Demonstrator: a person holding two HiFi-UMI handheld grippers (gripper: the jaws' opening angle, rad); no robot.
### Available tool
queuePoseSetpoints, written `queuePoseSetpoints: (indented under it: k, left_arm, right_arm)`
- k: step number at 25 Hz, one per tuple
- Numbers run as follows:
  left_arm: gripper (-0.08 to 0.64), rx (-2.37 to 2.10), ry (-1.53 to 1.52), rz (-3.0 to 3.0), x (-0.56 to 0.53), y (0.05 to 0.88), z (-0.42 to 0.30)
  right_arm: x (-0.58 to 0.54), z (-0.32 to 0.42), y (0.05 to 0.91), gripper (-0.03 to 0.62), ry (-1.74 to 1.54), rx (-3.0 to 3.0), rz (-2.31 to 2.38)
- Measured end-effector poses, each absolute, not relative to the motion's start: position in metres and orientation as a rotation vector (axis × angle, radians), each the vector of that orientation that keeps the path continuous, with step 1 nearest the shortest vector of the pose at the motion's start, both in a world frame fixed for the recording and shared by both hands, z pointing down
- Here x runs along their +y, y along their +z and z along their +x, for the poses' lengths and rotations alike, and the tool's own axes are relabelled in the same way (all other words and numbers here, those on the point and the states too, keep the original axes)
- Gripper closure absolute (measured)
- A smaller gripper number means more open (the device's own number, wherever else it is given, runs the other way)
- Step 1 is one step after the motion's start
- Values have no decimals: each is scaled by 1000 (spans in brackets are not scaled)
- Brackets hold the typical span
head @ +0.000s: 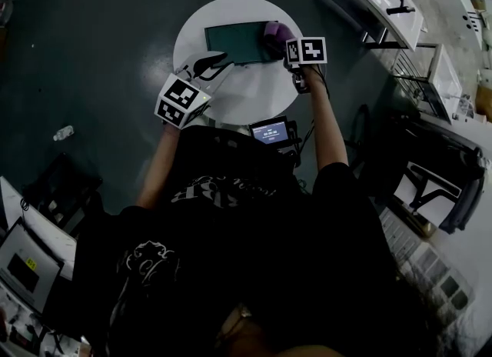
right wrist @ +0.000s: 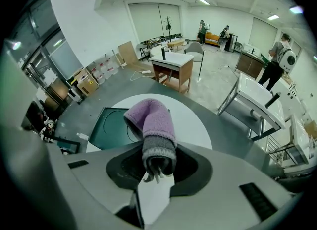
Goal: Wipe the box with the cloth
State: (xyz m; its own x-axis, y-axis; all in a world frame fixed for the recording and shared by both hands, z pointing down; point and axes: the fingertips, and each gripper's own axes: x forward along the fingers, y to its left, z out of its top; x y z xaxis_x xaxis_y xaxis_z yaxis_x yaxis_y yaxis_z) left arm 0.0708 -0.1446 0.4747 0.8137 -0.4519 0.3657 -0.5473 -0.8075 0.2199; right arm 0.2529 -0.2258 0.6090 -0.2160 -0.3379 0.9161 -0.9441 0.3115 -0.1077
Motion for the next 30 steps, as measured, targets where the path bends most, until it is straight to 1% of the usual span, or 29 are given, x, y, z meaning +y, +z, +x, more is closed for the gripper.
queuePoseSetpoints:
  k: [3,8,13,18,23,30]
  left_arm:
    - [463,-802,428,2665,-146,476,62]
    - [463,-875,428,2628,-150,480,39]
    - [463,-904,419,2614,-150,482,23]
    - [463,-888,419,2611,-148,484,20]
    - [463,-855,421,2616,-145,489,14]
    - [463,-794,427,2641,-143,489,22]
  right_arm:
    - [-219,237,601,491,870,-1773,1123]
    - [-193,172,588,491,847,-1890,977]
    - [-166,108,592,491,833,-1949,820]
    - [-143,69,605,491,799,-1951,694]
    - [-141,66,620,492,855,-1921,743]
    - [-147,105,624,491,918,-1868,848]
